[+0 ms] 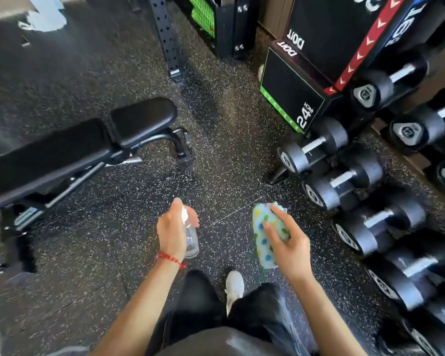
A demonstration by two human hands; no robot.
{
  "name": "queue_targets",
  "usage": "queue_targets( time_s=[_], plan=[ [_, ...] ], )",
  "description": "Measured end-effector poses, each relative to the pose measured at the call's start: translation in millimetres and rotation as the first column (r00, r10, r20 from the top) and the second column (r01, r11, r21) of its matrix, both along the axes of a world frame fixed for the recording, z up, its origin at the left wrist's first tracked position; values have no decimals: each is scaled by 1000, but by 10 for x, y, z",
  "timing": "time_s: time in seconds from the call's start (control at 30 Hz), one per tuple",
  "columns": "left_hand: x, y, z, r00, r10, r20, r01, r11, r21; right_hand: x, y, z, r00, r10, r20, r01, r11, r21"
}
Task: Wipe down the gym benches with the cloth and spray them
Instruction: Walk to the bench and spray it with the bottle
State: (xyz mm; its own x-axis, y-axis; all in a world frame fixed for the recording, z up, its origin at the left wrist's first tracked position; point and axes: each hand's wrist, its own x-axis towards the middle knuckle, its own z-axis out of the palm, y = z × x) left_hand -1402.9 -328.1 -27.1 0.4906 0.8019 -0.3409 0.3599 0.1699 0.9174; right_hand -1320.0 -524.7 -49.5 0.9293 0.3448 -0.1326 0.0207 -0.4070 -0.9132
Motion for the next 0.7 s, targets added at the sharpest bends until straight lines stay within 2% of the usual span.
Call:
queue_targets(
  time_s=[0.17,0.3,0.57,0.7],
  plan=[
    [528,332,7,1000,17,-1,-17,1000,-24,509,297,15,998,-22,-61,23,1000,18],
    [1052,776,-75,1000,-10,16,10,1000,0,1023,740,-37,1000,-13,-27,12,1000,-13],
    [2262,1856,-21,994,-108,-8,108,993,39,2106,1862,9,996,-93,-16,92,995,-26],
    [2745,2201,17,993,-115,-20,115,993,10,2542,2248,97,995,-102,-8,102,995,-23]
  ],
)
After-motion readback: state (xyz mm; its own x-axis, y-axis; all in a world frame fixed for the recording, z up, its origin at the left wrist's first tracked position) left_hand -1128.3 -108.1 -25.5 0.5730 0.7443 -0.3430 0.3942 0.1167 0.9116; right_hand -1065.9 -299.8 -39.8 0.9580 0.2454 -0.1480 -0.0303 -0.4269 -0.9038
